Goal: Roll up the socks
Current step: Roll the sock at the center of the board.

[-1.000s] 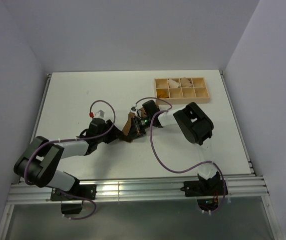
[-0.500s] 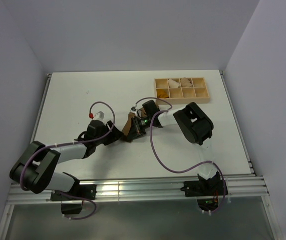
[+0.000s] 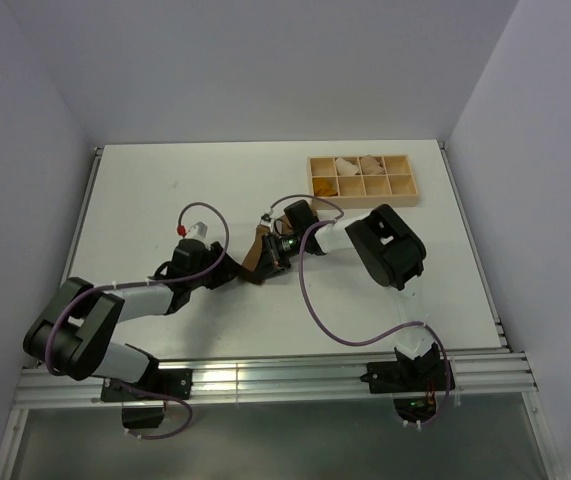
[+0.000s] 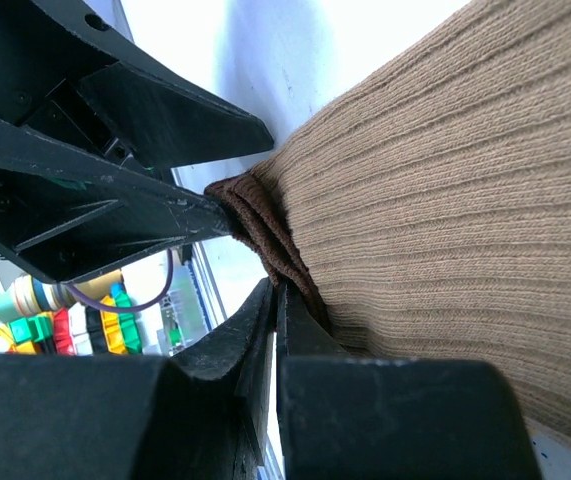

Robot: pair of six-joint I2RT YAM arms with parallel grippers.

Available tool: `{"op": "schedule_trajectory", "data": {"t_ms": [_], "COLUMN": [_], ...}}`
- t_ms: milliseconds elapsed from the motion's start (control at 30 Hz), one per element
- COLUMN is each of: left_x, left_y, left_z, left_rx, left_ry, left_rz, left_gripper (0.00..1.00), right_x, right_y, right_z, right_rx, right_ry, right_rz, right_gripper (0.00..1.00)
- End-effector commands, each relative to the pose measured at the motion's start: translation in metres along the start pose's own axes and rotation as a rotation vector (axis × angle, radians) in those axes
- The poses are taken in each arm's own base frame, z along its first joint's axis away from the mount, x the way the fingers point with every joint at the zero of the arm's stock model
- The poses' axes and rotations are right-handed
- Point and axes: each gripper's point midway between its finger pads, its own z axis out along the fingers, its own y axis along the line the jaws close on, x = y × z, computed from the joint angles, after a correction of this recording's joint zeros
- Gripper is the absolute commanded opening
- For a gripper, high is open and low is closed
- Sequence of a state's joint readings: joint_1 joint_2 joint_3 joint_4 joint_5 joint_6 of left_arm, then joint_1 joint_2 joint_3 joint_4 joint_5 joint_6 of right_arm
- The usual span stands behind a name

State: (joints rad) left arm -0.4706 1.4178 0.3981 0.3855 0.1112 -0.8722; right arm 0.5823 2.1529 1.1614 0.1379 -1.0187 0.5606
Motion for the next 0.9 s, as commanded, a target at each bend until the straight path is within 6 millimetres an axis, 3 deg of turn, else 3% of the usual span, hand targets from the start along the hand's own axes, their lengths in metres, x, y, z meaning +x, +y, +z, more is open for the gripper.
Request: {"op": "schedule_trajectory", "data": {"t_ms": [0, 400, 633, 767, 833, 867], "left_x": [0.015, 0.021, 0.021, 0.019, 0.022, 0.021], "left_y": [0.015, 0.019, 0.021, 0.022, 0.026, 0.026], "left_z": [0.003, 0.01, 0.013, 0.015, 0.015, 0.015], "left_rx": [-0.046, -0.062, -0.08, -0.101, -0.126, -0.129], "left_ry": [0.068, 0.103, 0.116, 0.129, 0.147, 0.146], "left_rz": [0.029, 0.024, 0.027, 0.043, 0.049, 0.054], "left_gripper": [0.5, 0.31, 0.04, 0.0, 0.0, 0.0], "right_x": [-0.005, -0.006, -0.006, -0.011, -0.01, -0.014], "right_y": [-0.013, -0.014, -0.014, -0.01, -0.011, -0.001], "right_z": [0.004, 0.004, 0.0, -0.007, -0.012, -0.018], "right_rx": [0.025, 0.033, 0.062, 0.105, 0.144, 0.149], "right_ry": [-0.005, -0.005, -0.011, -0.022, -0.027, -0.042], "right_rz": [0.009, 0.008, -0.023, -0.071, -0.091, -0.123], "right_gripper": [0.0, 0.0, 0.0, 0.1, 0.22, 0.26]}}
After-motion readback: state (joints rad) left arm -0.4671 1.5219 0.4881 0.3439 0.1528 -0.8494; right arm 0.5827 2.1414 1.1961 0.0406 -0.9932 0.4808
